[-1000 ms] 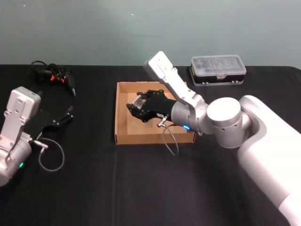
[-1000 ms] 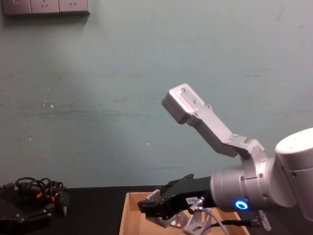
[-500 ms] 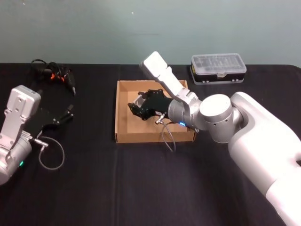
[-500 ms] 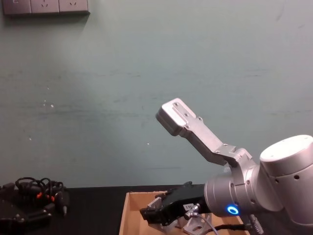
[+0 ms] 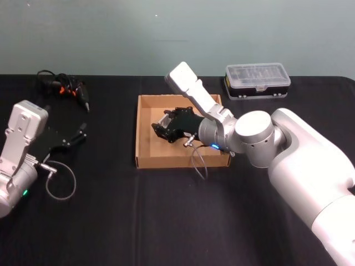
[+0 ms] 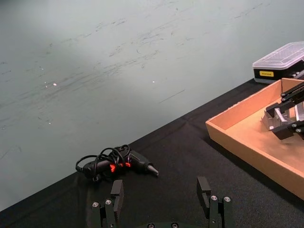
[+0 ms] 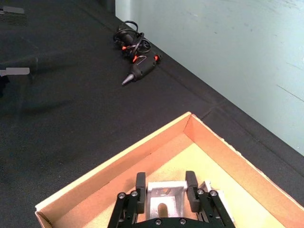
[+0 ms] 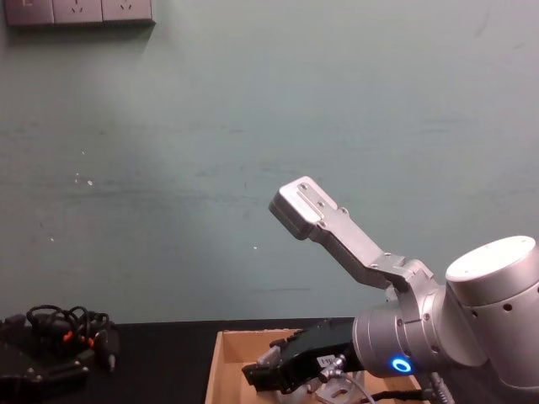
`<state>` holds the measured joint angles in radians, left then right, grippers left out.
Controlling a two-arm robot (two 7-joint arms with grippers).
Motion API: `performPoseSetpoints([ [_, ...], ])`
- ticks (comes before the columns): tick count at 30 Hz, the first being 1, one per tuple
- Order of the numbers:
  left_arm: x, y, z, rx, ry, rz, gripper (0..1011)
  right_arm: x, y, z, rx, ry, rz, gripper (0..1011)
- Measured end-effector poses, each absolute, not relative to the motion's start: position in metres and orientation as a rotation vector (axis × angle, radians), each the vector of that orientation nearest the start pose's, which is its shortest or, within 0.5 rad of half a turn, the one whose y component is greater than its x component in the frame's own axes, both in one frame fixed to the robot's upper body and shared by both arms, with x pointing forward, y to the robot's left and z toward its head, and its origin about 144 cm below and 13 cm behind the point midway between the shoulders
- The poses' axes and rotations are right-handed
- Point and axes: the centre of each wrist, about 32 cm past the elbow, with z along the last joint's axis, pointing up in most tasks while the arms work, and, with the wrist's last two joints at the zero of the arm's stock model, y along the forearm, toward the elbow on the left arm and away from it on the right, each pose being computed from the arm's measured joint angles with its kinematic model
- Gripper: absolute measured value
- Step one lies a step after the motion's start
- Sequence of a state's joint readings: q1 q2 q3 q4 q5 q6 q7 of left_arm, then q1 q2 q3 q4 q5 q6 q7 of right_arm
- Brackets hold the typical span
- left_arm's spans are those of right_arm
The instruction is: Use one hand to pick up the angle iron from the table and place it into the box.
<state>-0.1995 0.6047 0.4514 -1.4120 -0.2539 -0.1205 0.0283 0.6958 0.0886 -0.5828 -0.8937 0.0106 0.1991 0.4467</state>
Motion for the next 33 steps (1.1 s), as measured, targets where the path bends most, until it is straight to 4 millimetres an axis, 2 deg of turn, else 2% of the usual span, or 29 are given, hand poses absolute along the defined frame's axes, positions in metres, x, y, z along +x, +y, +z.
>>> performPoseSetpoints([
  [6,0.489,0.310,1.140,0.304,-0.285,1.248,1012,0.617,-0.134,1.185,-0.510,-0.078,-0.748,659],
  [7,0.489,0.310,1.140,0.305,-0.285,1.248,1011,0.617,-0.134,1.186,-0.510,-0.078,-0.748,715],
  [10,0.489,0.310,1.140,0.304,-0.285,1.248,1011,0.617,-0.134,1.186,-0.509,-0.078,-0.748,781],
  [11,0.489,0.310,1.140,0.304,-0.285,1.248,1011,0.617,-0.134,1.186,-0.509,-0.078,-0.748,835],
  [18,0.489,0.310,1.140,0.304,-0.285,1.248,1011,0.616,-0.134,1.186,-0.508,-0.080,-0.750,1002],
  [26,0.489,0.310,1.140,0.305,-0.285,1.248,1011,0.598,-0.145,1.194,-0.443,-0.126,-0.785,1004],
  [33,0.489,0.310,1.140,0.304,-0.285,1.248,1011,0.571,-0.160,1.196,-0.365,-0.162,-0.828,1004],
])
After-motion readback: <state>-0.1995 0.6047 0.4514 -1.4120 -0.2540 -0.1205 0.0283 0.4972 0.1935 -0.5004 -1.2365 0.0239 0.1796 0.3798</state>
